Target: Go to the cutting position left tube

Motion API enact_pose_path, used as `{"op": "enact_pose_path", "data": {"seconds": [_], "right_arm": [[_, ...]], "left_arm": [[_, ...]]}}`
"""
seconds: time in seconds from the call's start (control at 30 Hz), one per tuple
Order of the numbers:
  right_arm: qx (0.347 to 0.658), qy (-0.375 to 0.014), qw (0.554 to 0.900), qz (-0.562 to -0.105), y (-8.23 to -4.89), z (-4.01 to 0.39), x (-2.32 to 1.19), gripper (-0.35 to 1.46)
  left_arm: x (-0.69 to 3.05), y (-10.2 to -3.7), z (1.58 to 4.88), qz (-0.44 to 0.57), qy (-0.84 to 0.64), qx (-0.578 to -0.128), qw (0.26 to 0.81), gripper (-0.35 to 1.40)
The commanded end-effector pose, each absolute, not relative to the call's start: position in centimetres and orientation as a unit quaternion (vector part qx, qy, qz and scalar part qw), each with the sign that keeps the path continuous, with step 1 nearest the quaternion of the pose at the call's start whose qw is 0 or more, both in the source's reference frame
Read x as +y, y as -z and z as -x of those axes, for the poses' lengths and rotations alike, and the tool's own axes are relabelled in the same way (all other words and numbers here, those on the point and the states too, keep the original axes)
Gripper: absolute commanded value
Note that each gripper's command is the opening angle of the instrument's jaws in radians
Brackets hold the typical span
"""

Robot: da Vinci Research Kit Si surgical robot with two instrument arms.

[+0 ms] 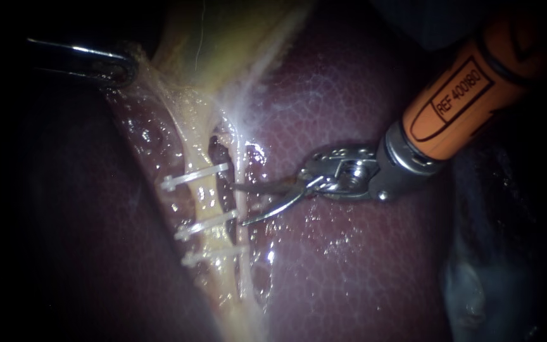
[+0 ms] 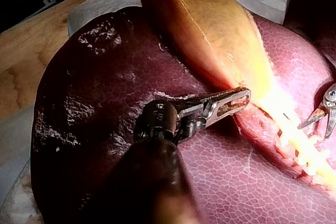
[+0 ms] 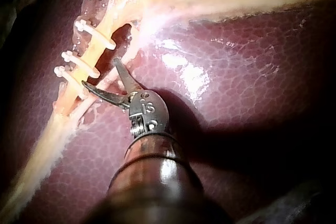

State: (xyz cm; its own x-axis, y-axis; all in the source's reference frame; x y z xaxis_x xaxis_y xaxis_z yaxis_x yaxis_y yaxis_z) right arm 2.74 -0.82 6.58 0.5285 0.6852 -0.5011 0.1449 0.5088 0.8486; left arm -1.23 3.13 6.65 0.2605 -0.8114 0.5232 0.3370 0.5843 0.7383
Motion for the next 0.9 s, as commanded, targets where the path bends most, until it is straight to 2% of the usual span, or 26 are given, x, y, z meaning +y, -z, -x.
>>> {"op": "enact_pose_path", "data": {"seconds": [0.03, 0.27, 0.53, 0.9], "right_arm": [[0.449, -0.181, 0.742, -0.463, -6.6, -2.76, -0.83, 1.27], [0.444, -0.173, 0.738, -0.478, -6.71, -2.88, -0.86, 1.25], [0.457, -0.19, 0.701, -0.513, -6.69, -3.02, -0.82, 1.27], [0.478, -0.185, 0.66, -0.55, -6.51, -3.36, -0.93, 1.27]], "left_arm": [[3.13, -6.65, 1.23, -0.25, 0.381, -0.474, 0.753, -0.35], [3.13, -6.66, 1.23, -0.25, 0.381, -0.474, 0.753, -0.35], [3.13, -6.66, 1.23, -0.25, 0.381, -0.474, 0.753, -0.35], [3.13, -6.67, 1.23, -0.251, 0.383, -0.473, 0.752, -0.35]]}}
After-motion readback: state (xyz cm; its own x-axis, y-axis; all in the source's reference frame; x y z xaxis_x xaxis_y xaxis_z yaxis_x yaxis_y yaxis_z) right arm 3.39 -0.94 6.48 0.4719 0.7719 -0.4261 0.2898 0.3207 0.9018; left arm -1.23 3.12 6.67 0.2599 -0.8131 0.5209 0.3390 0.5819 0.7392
